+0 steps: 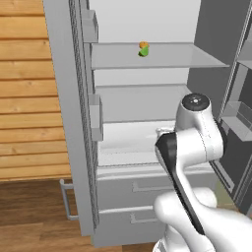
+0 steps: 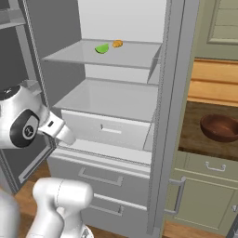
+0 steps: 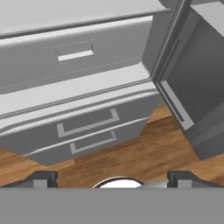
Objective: Grab a lemon wedge from the fridge and one ice cube from the ice bowl, and put them in the glass of lemonade.
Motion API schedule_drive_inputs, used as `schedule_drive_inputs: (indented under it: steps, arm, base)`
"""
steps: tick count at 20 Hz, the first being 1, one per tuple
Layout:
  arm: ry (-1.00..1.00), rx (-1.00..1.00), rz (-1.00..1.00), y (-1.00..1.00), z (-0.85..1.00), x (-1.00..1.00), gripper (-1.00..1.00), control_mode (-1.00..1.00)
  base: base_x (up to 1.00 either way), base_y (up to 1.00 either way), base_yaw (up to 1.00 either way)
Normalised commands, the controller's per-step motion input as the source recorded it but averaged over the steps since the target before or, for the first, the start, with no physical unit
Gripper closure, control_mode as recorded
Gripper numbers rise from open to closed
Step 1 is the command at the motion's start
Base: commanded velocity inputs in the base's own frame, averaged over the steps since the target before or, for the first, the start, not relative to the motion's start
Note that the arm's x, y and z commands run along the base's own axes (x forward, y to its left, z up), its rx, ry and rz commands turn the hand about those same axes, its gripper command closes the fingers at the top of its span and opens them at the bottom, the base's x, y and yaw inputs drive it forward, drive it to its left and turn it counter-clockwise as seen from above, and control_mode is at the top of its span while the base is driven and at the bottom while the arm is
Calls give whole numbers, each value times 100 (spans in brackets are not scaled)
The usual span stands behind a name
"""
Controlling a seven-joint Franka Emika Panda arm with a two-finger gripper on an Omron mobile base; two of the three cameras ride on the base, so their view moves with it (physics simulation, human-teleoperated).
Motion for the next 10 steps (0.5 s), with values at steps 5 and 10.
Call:
schedule_drive_inputs:
  steps: [5,10]
  arm:
    - [0,0,1,-74,-3,0,-100,-100]
    - [2,1,3,-55,0,15,-100,-100]
  base:
    - [0,0,0]
    - [0,0,0]
